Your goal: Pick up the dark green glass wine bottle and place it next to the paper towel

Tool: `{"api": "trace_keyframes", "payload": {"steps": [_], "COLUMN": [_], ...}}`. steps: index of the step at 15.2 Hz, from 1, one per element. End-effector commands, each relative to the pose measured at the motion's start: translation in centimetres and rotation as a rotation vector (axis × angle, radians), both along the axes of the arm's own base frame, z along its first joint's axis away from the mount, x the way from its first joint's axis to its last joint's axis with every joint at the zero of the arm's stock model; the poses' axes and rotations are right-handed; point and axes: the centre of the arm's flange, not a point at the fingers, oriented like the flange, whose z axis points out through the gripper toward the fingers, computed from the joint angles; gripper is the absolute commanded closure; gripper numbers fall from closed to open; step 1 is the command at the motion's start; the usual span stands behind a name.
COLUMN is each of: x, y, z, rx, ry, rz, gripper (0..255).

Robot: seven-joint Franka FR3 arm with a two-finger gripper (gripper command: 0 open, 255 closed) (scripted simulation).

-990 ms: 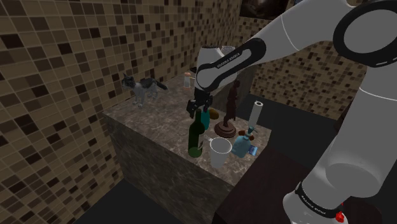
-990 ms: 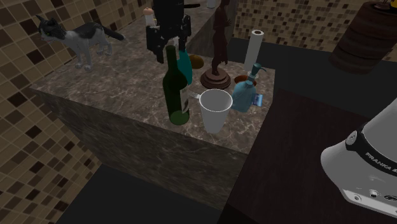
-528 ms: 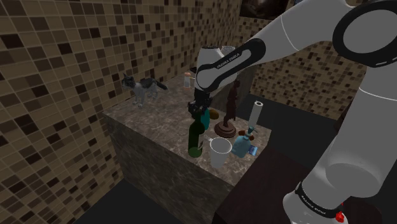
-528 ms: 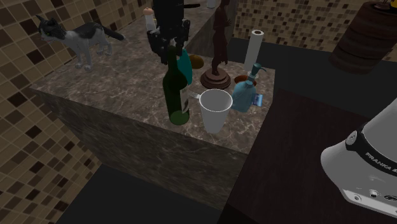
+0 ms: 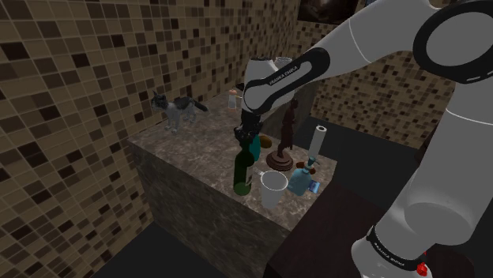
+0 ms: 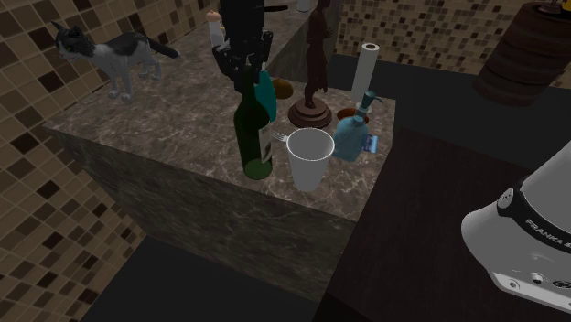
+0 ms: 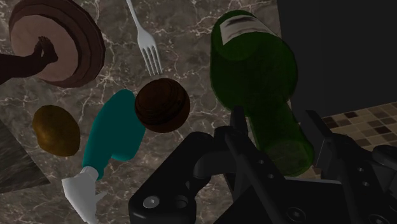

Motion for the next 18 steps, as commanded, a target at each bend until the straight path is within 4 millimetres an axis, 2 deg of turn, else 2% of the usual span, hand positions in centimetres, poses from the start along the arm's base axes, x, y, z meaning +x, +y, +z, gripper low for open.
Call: {"api": "trace_keyframes", "payload": {"steps": [1,18], "x": [0.0,0.0], "y": [0.0,0.0], "z": [0.0,9.0], "rx": [0.000,0.000], "ry": [0.000,0.000], "rz": [0.000,0.000], "gripper": [255,255]}}
